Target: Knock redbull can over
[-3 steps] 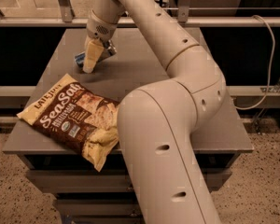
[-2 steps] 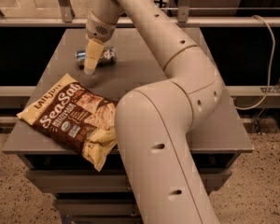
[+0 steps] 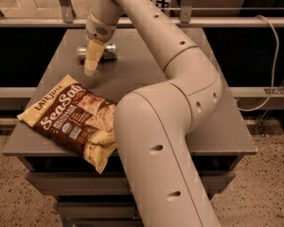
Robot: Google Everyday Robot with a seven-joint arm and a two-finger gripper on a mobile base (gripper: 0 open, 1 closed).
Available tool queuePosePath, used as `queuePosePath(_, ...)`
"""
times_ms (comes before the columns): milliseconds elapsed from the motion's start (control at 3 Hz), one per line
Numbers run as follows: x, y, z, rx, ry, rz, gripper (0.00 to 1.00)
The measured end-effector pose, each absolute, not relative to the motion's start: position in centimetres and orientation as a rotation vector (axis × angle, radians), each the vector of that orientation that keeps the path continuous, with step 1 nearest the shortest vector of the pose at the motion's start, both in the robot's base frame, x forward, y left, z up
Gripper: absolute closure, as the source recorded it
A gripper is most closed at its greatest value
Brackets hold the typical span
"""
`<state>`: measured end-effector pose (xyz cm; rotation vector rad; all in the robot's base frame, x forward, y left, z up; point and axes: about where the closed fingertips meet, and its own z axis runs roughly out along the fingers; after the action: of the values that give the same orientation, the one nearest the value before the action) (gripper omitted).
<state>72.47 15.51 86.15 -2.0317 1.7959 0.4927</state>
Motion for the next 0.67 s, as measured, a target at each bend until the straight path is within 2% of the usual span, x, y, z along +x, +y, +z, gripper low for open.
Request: queuePosePath(667, 73.3, 14.3, 86.3, -1.969, 1.824, 0.493, 0.0)
